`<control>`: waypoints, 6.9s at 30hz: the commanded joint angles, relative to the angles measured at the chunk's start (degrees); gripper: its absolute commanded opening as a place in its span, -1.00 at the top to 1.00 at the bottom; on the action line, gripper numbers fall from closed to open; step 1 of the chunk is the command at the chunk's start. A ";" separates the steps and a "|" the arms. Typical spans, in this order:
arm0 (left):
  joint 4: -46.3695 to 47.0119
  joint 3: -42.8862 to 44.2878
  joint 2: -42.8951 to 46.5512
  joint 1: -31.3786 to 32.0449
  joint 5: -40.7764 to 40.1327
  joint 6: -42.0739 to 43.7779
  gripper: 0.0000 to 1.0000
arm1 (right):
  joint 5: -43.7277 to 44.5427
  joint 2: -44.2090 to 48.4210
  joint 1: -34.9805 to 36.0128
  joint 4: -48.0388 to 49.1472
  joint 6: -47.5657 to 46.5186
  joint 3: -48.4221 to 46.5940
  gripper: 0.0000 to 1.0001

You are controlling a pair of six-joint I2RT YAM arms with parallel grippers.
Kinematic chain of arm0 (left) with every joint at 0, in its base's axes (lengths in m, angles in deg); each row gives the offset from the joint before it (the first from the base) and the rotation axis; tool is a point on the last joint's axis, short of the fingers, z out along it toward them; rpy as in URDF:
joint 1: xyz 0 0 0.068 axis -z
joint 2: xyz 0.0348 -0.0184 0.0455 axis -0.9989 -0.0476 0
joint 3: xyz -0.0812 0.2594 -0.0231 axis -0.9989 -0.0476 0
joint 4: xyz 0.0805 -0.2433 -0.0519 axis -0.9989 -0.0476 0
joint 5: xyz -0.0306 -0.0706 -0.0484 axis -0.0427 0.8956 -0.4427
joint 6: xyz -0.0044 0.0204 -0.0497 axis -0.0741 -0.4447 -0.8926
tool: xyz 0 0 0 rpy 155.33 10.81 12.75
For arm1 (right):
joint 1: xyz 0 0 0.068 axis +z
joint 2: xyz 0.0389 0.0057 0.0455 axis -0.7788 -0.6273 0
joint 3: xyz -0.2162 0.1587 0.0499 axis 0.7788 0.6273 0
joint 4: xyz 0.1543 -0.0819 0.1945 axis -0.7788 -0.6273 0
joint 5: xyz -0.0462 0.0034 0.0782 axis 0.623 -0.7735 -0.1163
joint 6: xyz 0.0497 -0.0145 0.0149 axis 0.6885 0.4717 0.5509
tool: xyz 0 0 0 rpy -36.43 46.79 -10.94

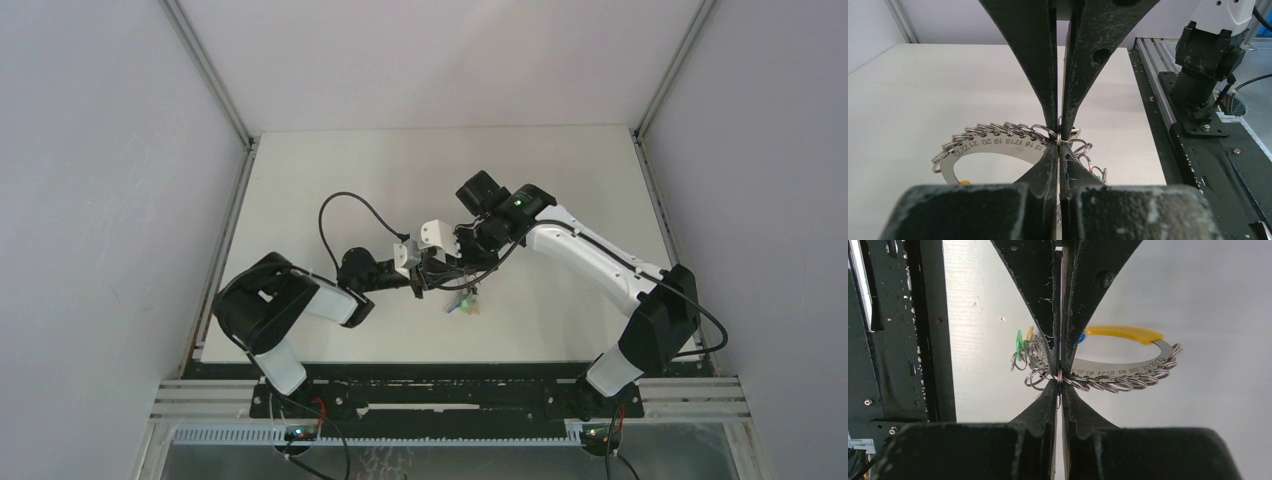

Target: Put the keys on the keyring

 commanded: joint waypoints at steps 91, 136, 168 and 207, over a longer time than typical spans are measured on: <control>2.61 1.49 0.02 0.49 -1.93 0.87 0.27 | -17.93 11.77 -13.99 15.68 -0.04 14.32 1.00; 2.53 4.03 -2.55 0.97 1.61 -0.39 0.66 | -8.22 0.85 -3.88 6.22 -1.33 1.97 1.00; 2.53 0.98 2.66 0.00 -1.10 0.92 1.00 | -27.80 18.09 -17.11 23.71 2.20 21.63 0.52; 2.67 1.27 4.67 0.13 -0.56 -0.15 1.00 | -43.47 13.95 -21.83 38.62 7.18 30.73 1.00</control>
